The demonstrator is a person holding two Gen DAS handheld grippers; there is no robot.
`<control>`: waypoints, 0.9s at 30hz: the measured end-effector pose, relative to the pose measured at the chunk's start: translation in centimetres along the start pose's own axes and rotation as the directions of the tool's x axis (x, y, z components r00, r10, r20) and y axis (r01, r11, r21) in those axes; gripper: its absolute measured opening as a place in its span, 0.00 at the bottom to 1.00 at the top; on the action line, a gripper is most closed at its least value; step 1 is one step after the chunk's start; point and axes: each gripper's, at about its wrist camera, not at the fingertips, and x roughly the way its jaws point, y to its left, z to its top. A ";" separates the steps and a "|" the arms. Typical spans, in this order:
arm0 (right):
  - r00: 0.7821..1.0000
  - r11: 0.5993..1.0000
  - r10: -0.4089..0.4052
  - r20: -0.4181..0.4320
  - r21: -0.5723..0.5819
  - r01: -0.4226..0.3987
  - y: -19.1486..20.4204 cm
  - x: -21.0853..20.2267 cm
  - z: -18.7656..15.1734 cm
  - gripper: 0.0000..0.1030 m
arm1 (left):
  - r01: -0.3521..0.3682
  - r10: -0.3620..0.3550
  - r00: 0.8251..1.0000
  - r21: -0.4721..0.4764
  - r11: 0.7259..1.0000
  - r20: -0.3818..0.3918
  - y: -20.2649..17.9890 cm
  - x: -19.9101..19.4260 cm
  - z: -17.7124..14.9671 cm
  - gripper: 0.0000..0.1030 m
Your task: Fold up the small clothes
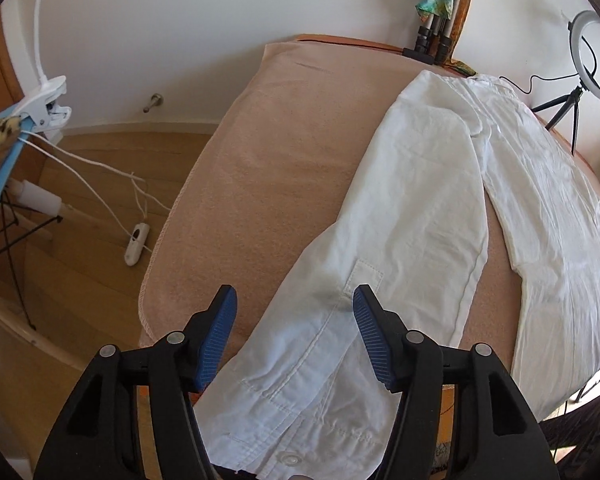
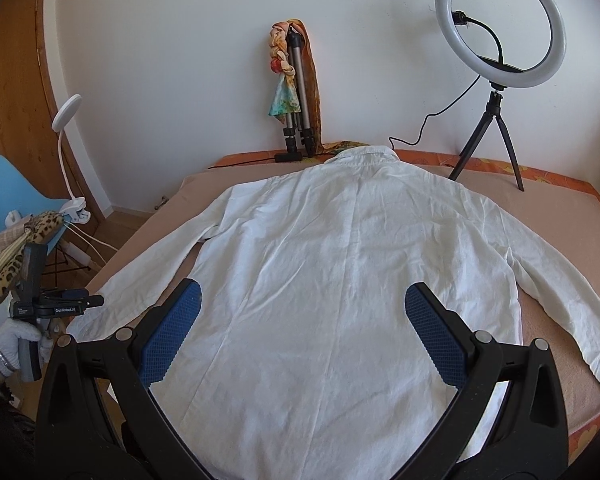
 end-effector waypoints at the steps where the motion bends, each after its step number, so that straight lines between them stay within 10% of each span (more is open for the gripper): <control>1: 1.000 1.000 0.001 0.001 0.001 -0.001 -0.1 -0.1 0.0 1.00 | 0.019 -0.019 1.000 -0.003 1.000 -0.007 -0.1 0.3 0.0 0.55; 10: 1.000 1.000 0.000 0.000 0.022 0.000 -0.8 -0.4 0.2 1.00 | 0.076 -0.077 0.996 0.031 0.997 0.036 -1.3 0.3 -0.1 0.03; 19: 1.000 1.000 0.004 -0.025 0.029 -0.004 -1.4 -0.6 0.4 1.00 | 0.182 -0.183 0.974 0.017 0.983 0.136 -3.0 -2.8 0.7 0.00; 27: 0.995 0.990 0.068 -0.071 0.125 -0.059 -4.2 -1.4 3.6 1.00 | 0.296 -0.332 0.924 0.197 0.935 0.187 -11.7 -6.3 0.5 0.00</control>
